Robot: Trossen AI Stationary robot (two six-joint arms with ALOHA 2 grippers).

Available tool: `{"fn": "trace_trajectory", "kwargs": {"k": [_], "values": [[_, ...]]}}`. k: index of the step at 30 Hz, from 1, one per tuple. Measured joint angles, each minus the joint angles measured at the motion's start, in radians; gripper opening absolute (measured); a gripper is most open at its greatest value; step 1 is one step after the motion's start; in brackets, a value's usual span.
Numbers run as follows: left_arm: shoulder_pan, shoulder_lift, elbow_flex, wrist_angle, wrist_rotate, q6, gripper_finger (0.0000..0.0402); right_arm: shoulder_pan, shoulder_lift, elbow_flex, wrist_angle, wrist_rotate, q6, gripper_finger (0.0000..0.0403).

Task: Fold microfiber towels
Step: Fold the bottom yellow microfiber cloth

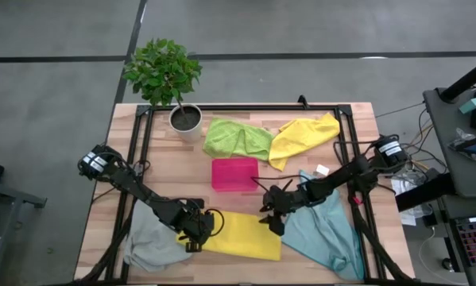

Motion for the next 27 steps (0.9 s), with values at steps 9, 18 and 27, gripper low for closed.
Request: {"fn": "trace_trajectory", "kwargs": {"k": [9,18,27], "values": [[0.000,0.000,-0.002,0.000,-0.007,-0.001,0.0000,0.000,0.107,0.000,0.133,-0.188,-0.017,0.0227],[0.001,0.000,-0.006,0.000,-0.008,-0.003,0.0000,0.007,0.093,-0.001,0.227,-0.384,-0.038,0.0192],[0.000,0.000,-0.007,0.001,-0.013,-0.003,0.0000,0.020,0.080,-0.001,0.218,-0.424,-0.003,0.0186]]}}
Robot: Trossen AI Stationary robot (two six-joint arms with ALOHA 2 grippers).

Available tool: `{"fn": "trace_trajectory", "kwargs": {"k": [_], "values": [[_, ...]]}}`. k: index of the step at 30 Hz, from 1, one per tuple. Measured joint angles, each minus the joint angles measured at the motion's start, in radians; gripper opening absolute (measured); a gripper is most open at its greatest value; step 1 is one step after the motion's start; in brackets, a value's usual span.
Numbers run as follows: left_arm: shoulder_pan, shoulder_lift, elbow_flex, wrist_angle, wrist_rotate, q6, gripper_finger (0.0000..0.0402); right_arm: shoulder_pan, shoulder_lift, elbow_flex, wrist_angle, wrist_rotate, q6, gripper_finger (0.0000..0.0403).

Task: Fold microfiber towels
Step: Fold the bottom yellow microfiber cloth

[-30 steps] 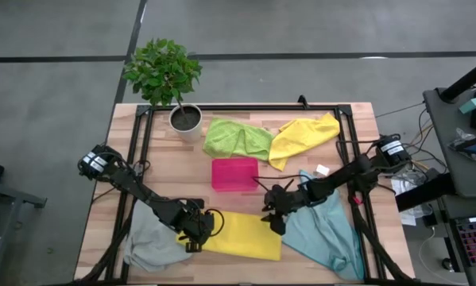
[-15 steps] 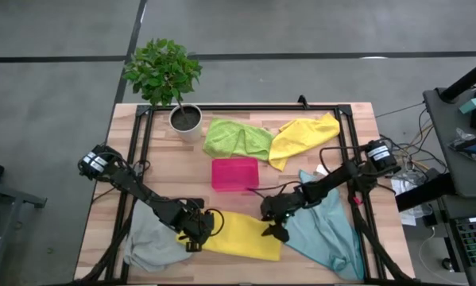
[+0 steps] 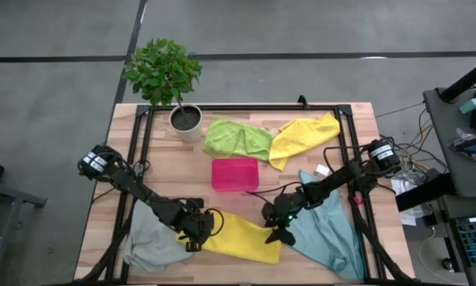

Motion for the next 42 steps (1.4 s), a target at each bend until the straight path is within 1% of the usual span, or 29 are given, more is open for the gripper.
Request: {"fn": "trace_trajectory", "kwargs": {"k": [6,9,11,17,19,20,24,32,36,38,42], "values": [[0.000,0.000,0.000,0.000,-0.001,0.000,0.0000,0.025,-0.008,0.000,-0.002,-0.018,0.025,0.0186],[0.000,0.000,-0.001,0.000,-0.002,0.000,0.0000,0.026,-0.028,0.000,-0.033,0.014,0.027,0.0171],[0.000,0.000,-0.001,0.000,-0.002,0.000,0.0000,0.026,-0.043,0.000,-0.074,0.049,0.028,0.0145],[0.000,0.000,-0.001,0.000,-0.003,0.000,0.0000,0.022,-0.079,0.000,-0.159,0.061,0.035,0.0043],[0.000,0.000,-0.003,-0.001,-0.013,-0.001,0.0000,0.015,-0.091,0.000,-0.200,0.072,0.026,0.0020],[0.000,0.000,-0.003,-0.002,-0.023,-0.002,0.0000,0.010,-0.099,0.000,-0.223,0.080,0.023,0.0015],[0.000,0.000,-0.003,-0.004,-0.037,-0.008,0.0000,-0.010,-0.127,0.011,-0.345,0.122,0.009,0.0009],[0.000,0.000,-0.006,-0.009,-0.040,-0.056,0.0000,-0.064,-0.150,0.073,-0.501,0.125,-0.056,0.0009],[0.000,0.000,-0.006,-0.010,-0.040,-0.096,0.0000,-0.095,-0.152,0.128,-0.639,0.132,-0.120,0.0009],[0.000,0.000,-0.005,-0.010,-0.040,-0.124,0.0000,-0.106,-0.152,0.161,-0.725,0.174,-0.160,0.0009],[0.000,0.000,0.001,-0.012,-0.040,-0.158,0.0000,-0.123,-0.152,0.233,-0.914,0.302,-0.230,0.0009]]}}
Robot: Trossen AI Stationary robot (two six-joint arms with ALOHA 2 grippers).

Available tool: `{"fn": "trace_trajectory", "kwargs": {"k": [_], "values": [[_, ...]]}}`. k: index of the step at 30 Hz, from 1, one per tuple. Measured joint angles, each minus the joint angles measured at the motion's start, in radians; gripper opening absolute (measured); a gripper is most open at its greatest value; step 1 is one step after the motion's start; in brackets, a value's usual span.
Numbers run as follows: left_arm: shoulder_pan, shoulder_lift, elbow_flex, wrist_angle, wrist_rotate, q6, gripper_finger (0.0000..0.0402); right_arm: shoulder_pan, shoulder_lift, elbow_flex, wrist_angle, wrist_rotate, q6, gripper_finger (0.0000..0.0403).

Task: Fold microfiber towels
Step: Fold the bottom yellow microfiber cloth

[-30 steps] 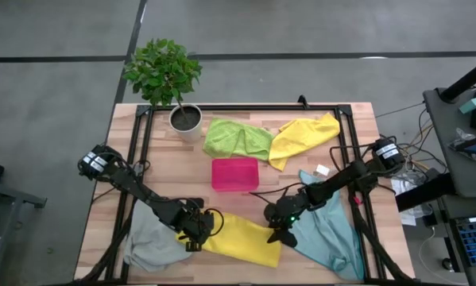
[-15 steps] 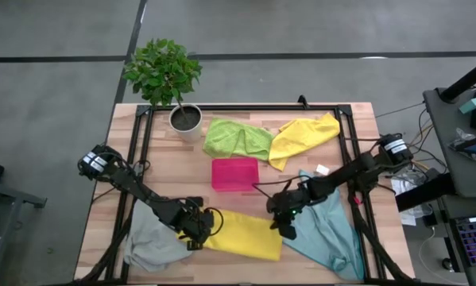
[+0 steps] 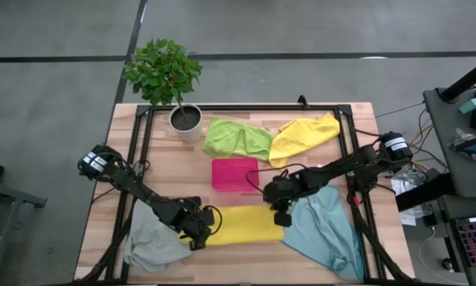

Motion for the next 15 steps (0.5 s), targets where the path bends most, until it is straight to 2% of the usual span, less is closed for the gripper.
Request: {"fn": "trace_trajectory", "kwargs": {"k": [3,8,15], "values": [[0.000,0.000,0.004,0.001,-0.006,-0.016,0.0000,-0.011,0.000,0.041,-0.081,0.044,-0.020,0.0009],[0.007,0.000,0.004,0.000,-0.048,-0.048,0.0000,-0.011,0.000,0.069,-0.100,0.047,-0.009,0.0013],[0.013,0.000,0.004,0.000,-0.068,-0.053,0.0000,-0.011,0.000,0.089,-0.164,0.082,0.004,0.0058]]}}
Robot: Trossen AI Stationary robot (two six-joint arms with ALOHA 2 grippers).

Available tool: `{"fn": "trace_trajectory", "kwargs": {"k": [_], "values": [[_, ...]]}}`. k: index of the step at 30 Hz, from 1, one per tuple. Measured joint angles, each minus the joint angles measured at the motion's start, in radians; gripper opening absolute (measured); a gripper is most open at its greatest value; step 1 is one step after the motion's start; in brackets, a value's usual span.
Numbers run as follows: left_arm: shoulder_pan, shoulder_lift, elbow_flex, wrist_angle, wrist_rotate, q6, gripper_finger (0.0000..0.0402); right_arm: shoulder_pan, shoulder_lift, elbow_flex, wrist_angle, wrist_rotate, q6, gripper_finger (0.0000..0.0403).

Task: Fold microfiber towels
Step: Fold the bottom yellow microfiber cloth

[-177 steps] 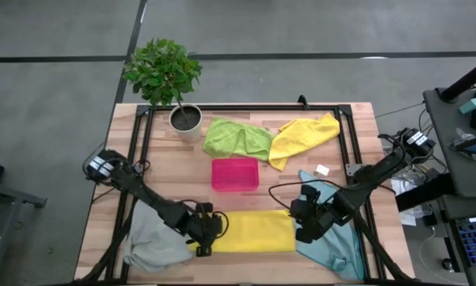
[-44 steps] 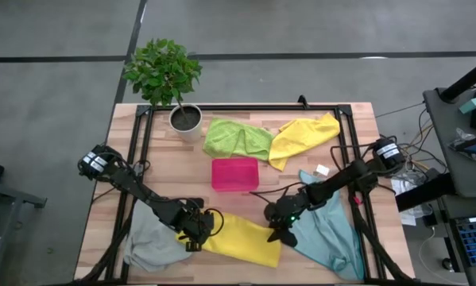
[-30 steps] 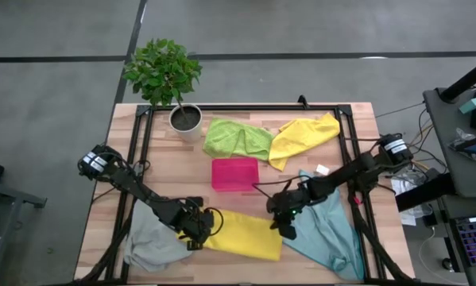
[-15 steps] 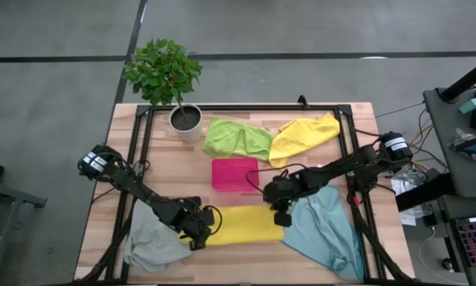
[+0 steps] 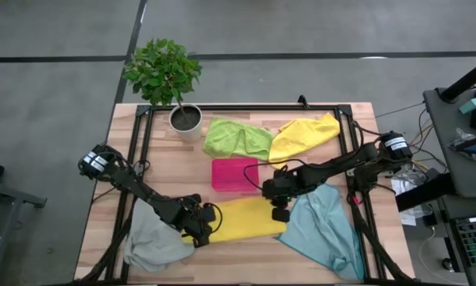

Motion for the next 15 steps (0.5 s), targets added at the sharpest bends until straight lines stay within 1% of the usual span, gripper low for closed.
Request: {"fn": "trace_trajectory", "kwargs": {"k": [5,8,12,15], "values": [[0.000,-0.007,0.000,-0.001,0.000,0.001,0.0000,0.000,0.000,0.037,-0.068,0.000,-0.001,0.0084],[0.000,-0.027,0.000,-0.003,0.000,0.010,0.0000,0.005,0.000,0.044,-0.078,0.000,0.000,0.0092],[0.000,-0.069,0.000,-0.004,0.000,0.037,0.0000,0.024,0.000,0.045,-0.077,0.004,0.002,0.0088],[0.000,-0.100,0.000,-0.013,-0.002,0.054,0.0000,0.041,0.000,0.043,-0.092,0.046,0.027,0.0076]]}}
